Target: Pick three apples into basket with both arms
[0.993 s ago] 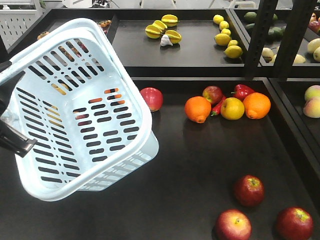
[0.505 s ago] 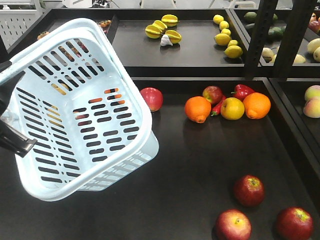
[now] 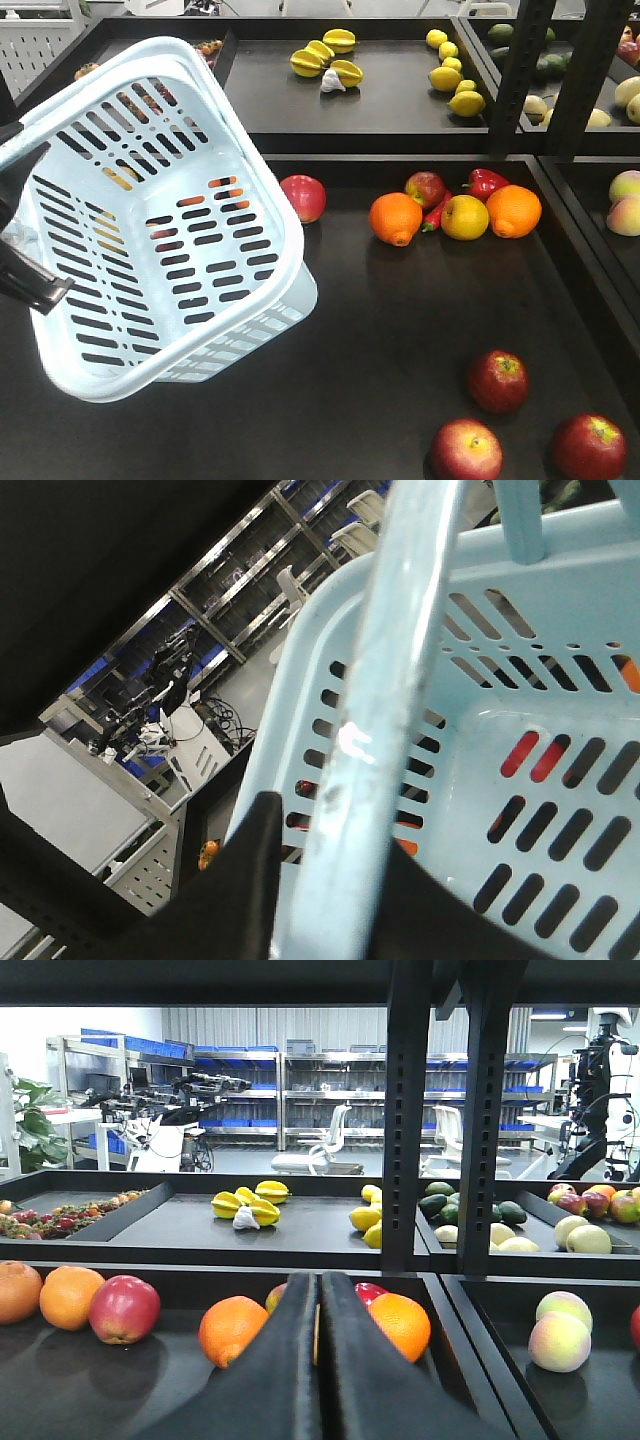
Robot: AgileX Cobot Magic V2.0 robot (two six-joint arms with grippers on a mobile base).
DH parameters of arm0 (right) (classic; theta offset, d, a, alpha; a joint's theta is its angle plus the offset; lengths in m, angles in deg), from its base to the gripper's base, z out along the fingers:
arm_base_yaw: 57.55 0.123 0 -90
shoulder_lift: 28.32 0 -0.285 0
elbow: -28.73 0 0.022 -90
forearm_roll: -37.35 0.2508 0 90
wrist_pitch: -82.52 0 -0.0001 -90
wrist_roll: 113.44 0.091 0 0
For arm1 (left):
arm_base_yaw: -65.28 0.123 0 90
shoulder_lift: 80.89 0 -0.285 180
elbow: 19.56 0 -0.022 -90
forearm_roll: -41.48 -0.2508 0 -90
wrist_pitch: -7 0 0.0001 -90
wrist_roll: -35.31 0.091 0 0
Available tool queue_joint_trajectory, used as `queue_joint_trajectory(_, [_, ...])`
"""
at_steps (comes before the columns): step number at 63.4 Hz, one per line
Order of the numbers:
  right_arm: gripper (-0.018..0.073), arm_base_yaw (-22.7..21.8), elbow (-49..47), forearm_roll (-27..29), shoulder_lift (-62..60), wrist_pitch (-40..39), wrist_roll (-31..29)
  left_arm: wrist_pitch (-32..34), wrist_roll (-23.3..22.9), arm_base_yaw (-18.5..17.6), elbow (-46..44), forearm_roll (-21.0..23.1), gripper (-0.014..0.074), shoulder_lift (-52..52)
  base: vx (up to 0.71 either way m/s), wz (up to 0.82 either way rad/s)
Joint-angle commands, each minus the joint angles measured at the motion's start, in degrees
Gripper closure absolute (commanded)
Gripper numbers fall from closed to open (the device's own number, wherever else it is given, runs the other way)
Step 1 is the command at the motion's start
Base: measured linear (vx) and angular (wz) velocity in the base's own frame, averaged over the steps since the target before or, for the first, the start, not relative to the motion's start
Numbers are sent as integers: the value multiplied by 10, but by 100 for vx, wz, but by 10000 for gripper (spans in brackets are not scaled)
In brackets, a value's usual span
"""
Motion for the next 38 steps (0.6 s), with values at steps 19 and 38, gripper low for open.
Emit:
queue_joint_trajectory(19, [568,1,7,-2,-6,-39,-3,6,-4,-1,-17,-16,604,8,0,0])
queue_joint_trajectory(38, [568,1,7,-2,-6,-39,-3,-8,-4,-1,-17,-20,604,-21,0,0])
